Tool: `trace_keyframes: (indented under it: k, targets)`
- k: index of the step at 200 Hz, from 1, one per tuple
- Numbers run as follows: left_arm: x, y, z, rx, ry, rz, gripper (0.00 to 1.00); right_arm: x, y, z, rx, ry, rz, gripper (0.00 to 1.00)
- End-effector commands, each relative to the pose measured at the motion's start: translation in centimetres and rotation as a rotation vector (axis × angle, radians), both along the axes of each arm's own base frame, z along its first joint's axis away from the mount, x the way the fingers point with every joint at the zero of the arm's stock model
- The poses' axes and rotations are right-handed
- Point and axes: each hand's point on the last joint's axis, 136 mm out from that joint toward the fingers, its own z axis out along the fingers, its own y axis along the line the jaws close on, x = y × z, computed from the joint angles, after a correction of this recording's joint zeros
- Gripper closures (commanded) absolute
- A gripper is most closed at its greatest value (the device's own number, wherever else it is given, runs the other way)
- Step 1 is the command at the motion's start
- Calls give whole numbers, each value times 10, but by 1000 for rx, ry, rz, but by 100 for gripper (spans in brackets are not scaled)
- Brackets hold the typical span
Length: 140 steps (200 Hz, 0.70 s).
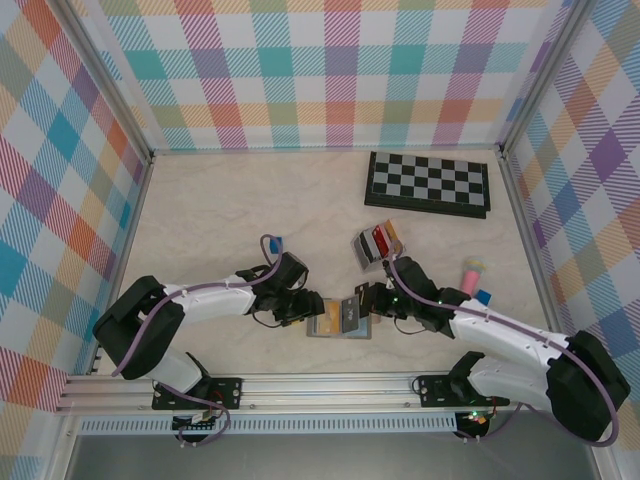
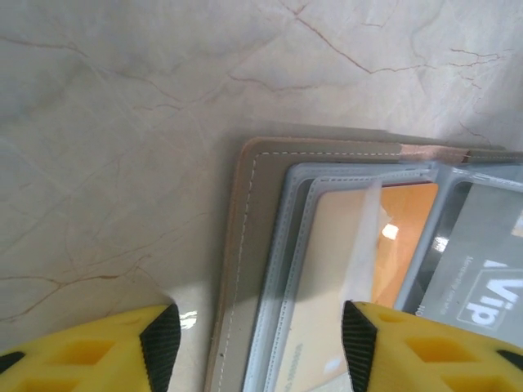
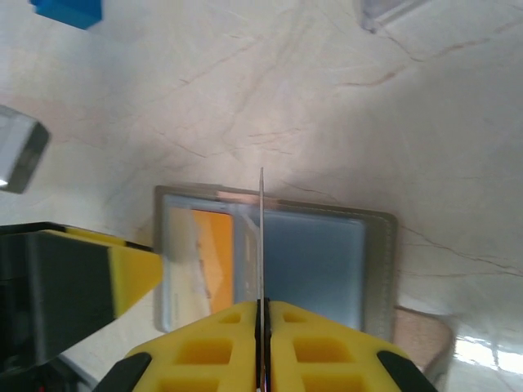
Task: Put the credit cards into the card holder
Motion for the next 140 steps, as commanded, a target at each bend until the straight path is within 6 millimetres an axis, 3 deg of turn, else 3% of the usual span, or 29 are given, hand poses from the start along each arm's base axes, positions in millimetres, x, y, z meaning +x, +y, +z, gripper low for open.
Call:
trace_keyframes:
  k: [1, 48, 81, 140]
  targets:
    - [-1, -17, 2, -51, -37, -29, 45, 4, 22, 30, 94, -38, 53, 89]
    - [6, 5, 16, -5, -113, 72, 41, 5, 44, 12, 90, 15, 69, 89]
    - [4, 26, 18, 17, -147, 154, 32, 3, 39, 0, 70, 33, 44, 89]
    - [6, 8, 31, -70, -177, 87, 29, -5, 32, -14, 102, 43, 22, 89]
